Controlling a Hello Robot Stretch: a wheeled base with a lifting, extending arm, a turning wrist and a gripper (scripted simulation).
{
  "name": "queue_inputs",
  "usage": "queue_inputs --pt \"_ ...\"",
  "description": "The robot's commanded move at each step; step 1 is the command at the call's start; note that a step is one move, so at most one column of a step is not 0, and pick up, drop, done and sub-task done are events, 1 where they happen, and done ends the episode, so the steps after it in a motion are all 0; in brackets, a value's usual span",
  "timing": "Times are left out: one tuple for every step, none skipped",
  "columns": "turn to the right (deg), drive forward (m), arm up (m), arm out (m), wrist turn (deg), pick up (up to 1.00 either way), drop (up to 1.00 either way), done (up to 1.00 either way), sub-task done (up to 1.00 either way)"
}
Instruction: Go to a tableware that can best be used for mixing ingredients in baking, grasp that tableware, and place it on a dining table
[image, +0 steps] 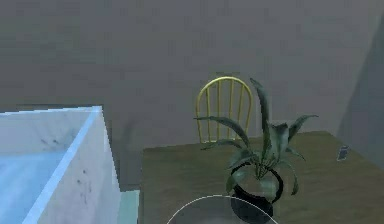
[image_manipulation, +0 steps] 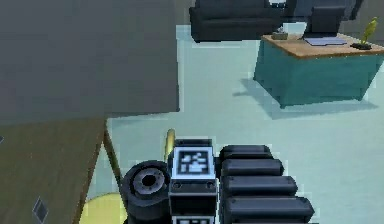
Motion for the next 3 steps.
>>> queue_inputs --pt "21.0 0.0 0.0 0.0 0.0 0.0 0.0 0.0 0.0" --pt "-21.0 0.0 0.0 0.0 0.0 0.0 0.0 0.0 0.0" --pt "27.0 0.0 0.0 0.0 0.0 0.0 0.0 0.0 0.0"
